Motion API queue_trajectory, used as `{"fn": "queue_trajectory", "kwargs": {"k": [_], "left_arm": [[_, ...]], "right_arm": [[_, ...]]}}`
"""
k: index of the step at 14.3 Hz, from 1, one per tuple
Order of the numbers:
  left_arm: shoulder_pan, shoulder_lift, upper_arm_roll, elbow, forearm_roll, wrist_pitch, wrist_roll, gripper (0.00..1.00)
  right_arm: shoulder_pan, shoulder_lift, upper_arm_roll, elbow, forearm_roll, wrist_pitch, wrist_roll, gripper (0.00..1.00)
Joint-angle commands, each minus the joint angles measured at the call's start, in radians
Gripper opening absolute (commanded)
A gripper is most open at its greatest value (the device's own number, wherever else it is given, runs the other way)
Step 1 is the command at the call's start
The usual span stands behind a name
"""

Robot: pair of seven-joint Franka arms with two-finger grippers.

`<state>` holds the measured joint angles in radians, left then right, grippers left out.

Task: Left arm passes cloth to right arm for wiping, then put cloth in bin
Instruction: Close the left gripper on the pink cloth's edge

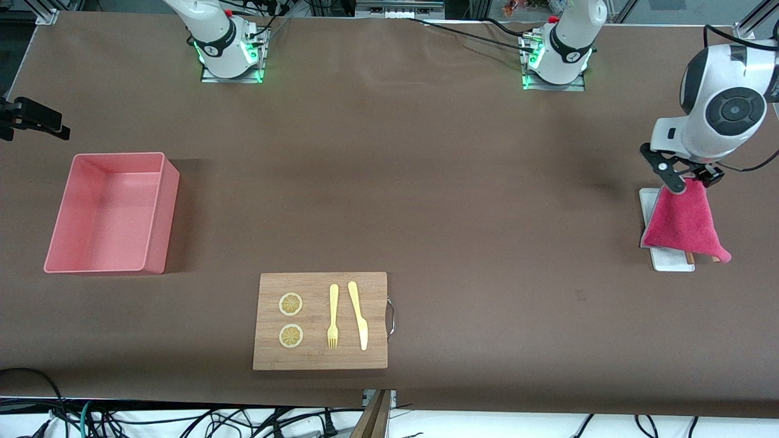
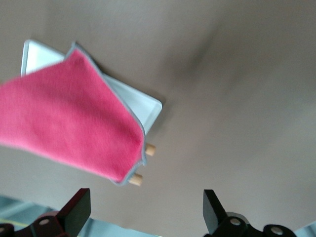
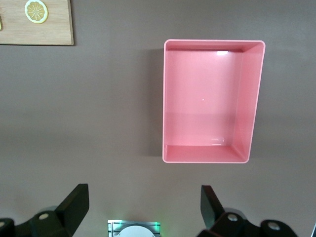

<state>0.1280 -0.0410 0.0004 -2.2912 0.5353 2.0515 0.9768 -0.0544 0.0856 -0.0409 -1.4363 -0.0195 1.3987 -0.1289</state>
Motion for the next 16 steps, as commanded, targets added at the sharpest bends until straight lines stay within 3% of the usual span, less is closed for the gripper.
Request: {"fn": "queue_trajectory", "kwargs": {"k": [1, 5, 8, 9, 10, 11, 12, 16], "left_arm": [[0.067, 0.003, 0.000, -0.072, 0.029, 0.167, 0.134, 1.00], [0.140, 0.062, -0.002, -0.119, 0.103, 0.306, 0.143, 1.00], [0.147, 0.092, -0.002, -0.119, 0.138, 0.326, 0.146, 1.00], [0.150, 0.101, -0.002, -0.119, 0.143, 0.338, 0.146, 0.94], [0.150, 0.102, -0.002, -0.117, 0.155, 0.340, 0.148, 0.73], [0.150, 0.102, -0.002, -0.117, 0.172, 0.340, 0.148, 0.43], [0.150, 0.102, -0.002, -0.117, 0.179, 0.340, 0.148, 0.28], [0.150, 0.115, 0.000, -0.113, 0.192, 0.338, 0.146, 0.00]], "right_arm": [[-0.007, 0.016, 0.006, 0.025, -0.002, -0.003, -0.011, 1.00], [-0.004, 0.028, 0.009, 0.028, 0.000, 0.005, -0.012, 1.00], [0.001, 0.029, 0.012, 0.027, 0.001, 0.011, -0.012, 1.00], [-0.001, 0.033, 0.012, 0.025, 0.000, 0.022, -0.012, 1.00], [-0.001, 0.043, 0.012, 0.025, 0.001, 0.025, -0.012, 1.00], [0.002, 0.046, 0.012, 0.025, 0.000, 0.026, -0.014, 1.00], [0.008, 0.059, 0.015, 0.025, -0.010, 0.026, -0.014, 1.00], [0.053, 0.082, 0.015, 0.022, -0.043, 0.026, -0.014, 1.00]]}}
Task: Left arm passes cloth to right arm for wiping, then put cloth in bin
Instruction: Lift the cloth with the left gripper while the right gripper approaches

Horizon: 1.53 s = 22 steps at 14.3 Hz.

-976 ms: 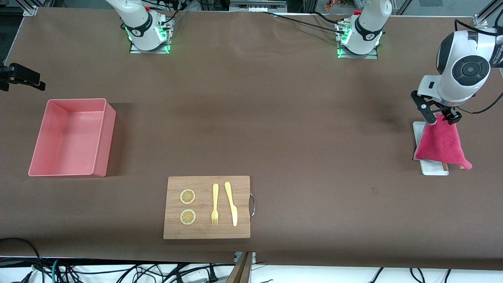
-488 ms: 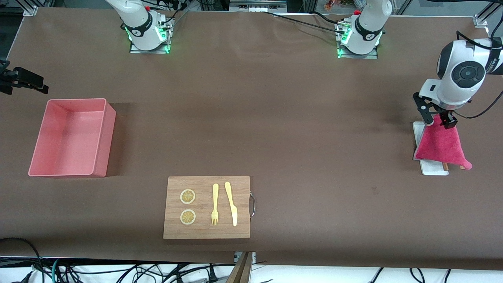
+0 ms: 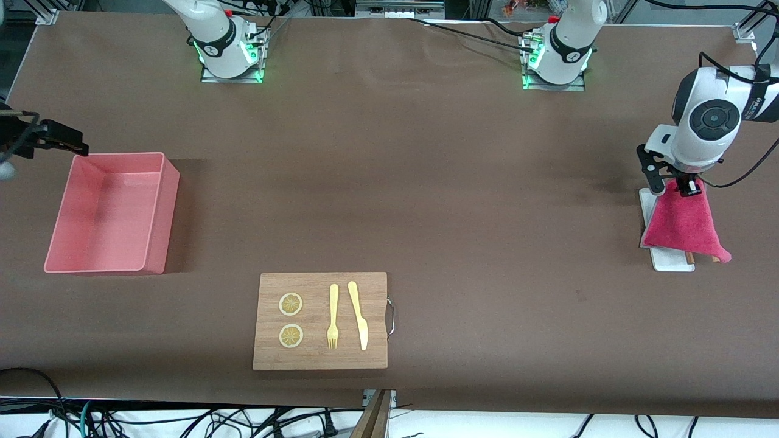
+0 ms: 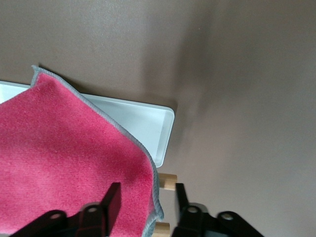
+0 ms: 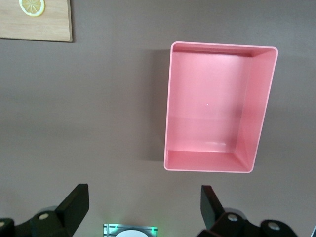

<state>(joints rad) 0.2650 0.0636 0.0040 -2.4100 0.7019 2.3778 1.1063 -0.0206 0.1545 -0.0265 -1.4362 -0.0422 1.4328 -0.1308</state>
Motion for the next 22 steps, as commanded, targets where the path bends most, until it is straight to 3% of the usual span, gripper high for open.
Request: {"fn": "queue_trajectory", "kwargs": {"k": [1, 6, 10, 13, 16, 22], "left_arm": [[0.013, 0.009, -0.006, 0.009, 0.031, 0.003, 0.020, 0.00], [0.010, -0.005, -0.010, 0.055, 0.045, -0.047, 0.010, 0.00], [-0.001, 0.007, -0.079, 0.302, -0.192, -0.366, 0.004, 0.00], [-0.016, 0.076, -0.110, 0.547, -0.336, -0.585, -0.034, 0.00], [-0.075, 0.096, -0.121, 0.740, -0.425, -0.687, -0.063, 0.00], [-0.171, 0.105, -0.122, 0.857, -0.761, -0.718, -0.310, 0.00]], "right_arm": [[0.019, 0.016, 0.000, 0.019, -0.021, -0.009, -0.013, 1.00], [0.024, 0.042, 0.000, 0.016, -0.012, 0.000, -0.012, 1.00], [0.063, 0.074, 0.000, 0.017, -0.005, 0.001, 0.038, 1.00], [0.082, 0.108, 0.000, 0.020, 0.070, 0.040, 0.161, 1.00], [0.142, 0.128, 0.000, 0.022, 0.085, 0.070, 0.273, 1.00], [0.234, 0.172, 0.000, 0.022, 0.195, 0.147, 0.531, 1.00]]}}
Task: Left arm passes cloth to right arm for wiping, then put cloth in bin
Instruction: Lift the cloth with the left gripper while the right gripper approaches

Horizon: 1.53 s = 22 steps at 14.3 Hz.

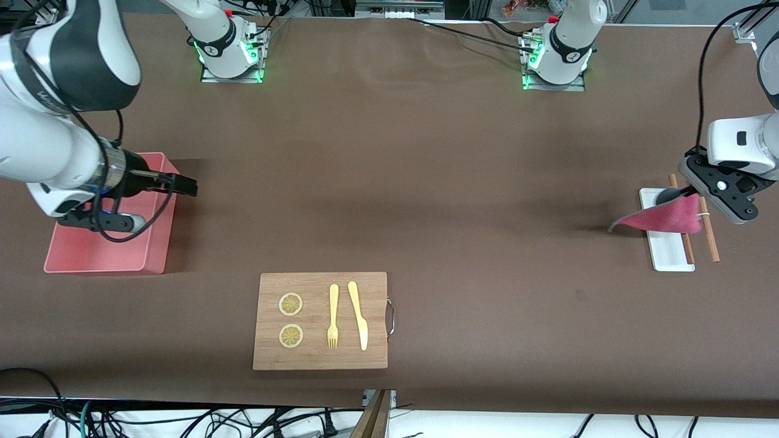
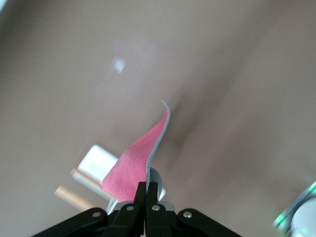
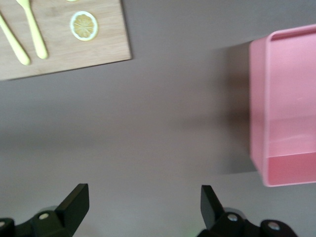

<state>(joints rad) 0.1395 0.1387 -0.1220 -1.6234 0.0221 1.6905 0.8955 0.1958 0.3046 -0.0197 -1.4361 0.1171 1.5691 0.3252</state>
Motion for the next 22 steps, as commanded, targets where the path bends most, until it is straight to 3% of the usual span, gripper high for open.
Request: {"fn": "queue_trajectory", "kwargs": {"k": [1, 6, 10, 15, 18, 22], "left_arm": [[-0.072, 0.032, 0.004, 0.077, -0.117, -0.031, -0.189, 0.00], [-0.213, 0.065, 0.002, 0.088, -0.336, -0.020, -0.736, 0.00], [-0.358, 0.171, 0.004, 0.258, -0.343, -0.018, -1.019, 0.00], [-0.460, 0.248, 0.002, 0.382, -0.343, -0.012, -1.009, 0.00], [-0.529, 0.248, 0.002, 0.389, -0.343, -0.012, -0.954, 0.00], [-0.552, 0.249, -0.060, 0.393, -0.347, 0.032, -0.818, 0.00]], "right_arm": [[0.028, 0.030, -0.006, 0.022, 0.051, 0.025, 0.110, 1.00], [0.105, 0.071, -0.006, 0.022, 0.154, 0.118, 0.375, 1.00], [0.212, 0.122, -0.006, 0.022, 0.171, 0.228, 0.582, 1.00], [0.287, 0.168, -0.006, 0.023, 0.173, 0.379, 0.658, 1.00], [0.310, 0.179, -0.006, 0.025, 0.228, 0.465, 0.719, 1.00], [0.353, 0.202, -0.006, 0.025, 0.260, 0.574, 0.790, 1.00]]}}
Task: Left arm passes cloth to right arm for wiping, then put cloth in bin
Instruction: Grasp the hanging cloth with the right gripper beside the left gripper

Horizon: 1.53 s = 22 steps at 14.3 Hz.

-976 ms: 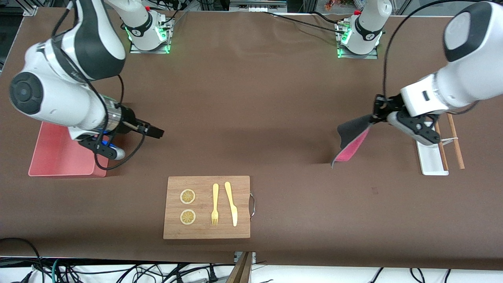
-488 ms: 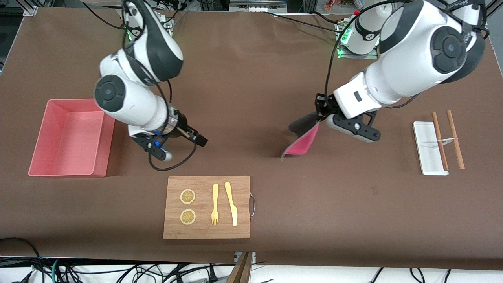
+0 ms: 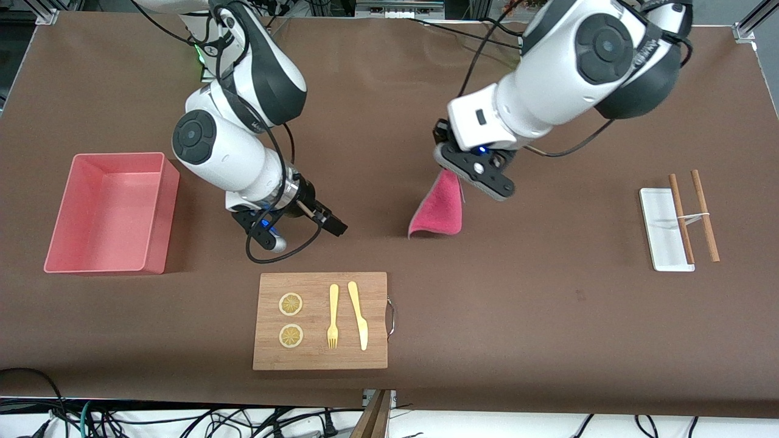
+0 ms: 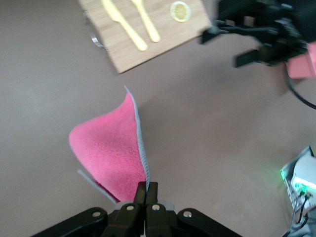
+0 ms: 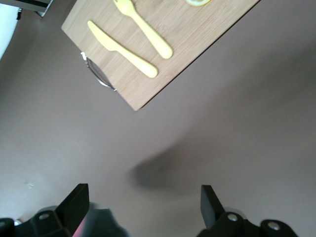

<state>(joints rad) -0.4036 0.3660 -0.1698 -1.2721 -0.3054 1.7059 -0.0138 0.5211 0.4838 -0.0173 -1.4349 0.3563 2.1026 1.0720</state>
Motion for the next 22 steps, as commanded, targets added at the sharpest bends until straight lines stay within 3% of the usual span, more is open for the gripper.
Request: {"fn": "queue_trajectory", "kwargs": {"k": [1, 8, 19, 22], "left_arm": [[-0.014, 0.022, -0.016, 0.042, -0.021, 0.021, 0.115, 0.00], [-0.034, 0.021, -0.019, 0.042, -0.020, 0.021, 0.135, 0.00], [-0.032, 0.019, -0.020, 0.043, -0.021, 0.021, 0.133, 0.00], [-0.032, 0.019, -0.020, 0.043, -0.023, 0.021, 0.132, 0.00]], "right_arm": [[0.036, 0.028, -0.009, 0.024, 0.027, 0.059, 0.058, 1.00], [0.088, 0.041, -0.009, 0.022, 0.050, 0.051, 0.092, 1.00], [0.106, 0.041, -0.001, -0.001, 0.076, -0.174, 0.192, 1.00], [0.106, 0.041, -0.001, -0.002, 0.125, -0.235, 0.195, 1.00]]}}
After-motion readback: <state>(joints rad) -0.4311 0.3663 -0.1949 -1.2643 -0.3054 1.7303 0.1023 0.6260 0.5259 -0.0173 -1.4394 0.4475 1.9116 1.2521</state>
